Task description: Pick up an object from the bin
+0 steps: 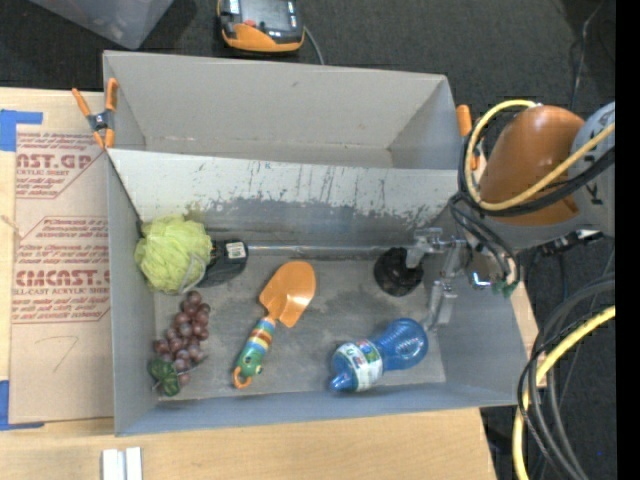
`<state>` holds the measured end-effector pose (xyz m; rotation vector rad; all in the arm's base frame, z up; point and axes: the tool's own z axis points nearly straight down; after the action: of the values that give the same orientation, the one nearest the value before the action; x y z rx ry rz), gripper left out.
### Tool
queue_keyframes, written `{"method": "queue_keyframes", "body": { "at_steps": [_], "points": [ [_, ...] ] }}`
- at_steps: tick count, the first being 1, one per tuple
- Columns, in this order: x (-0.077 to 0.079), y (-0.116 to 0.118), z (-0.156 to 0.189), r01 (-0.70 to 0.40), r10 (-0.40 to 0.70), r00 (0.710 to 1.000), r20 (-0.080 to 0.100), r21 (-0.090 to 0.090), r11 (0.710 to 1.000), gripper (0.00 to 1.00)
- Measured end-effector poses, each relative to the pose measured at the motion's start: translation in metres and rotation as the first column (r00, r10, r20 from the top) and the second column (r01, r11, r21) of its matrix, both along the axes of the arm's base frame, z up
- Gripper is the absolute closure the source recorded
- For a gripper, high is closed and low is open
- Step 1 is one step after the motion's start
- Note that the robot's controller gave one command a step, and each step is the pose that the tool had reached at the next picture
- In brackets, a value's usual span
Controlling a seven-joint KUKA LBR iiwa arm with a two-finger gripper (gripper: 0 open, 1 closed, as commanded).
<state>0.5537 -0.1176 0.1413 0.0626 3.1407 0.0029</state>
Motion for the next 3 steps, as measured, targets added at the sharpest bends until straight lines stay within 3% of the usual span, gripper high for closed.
{"method": "queue_keyframes", "body": {
  "at_steps": [1, 2, 3],
  "points": [
    [-0.007, 0.0, -0.041, 0.066, -0.066, 0.998, 0.004, 0.0, 0.998, 1.0],
    [-0.007, -0.001, -0.04, 0.066, -0.066, 0.998, 0.004, 0.0, 0.998, 1.0],
    [-0.014, -0.002, 0.005, 0.031, -0.031, 0.999, 0.009, -0.001, 1.0, 1.0]
  ]
}}
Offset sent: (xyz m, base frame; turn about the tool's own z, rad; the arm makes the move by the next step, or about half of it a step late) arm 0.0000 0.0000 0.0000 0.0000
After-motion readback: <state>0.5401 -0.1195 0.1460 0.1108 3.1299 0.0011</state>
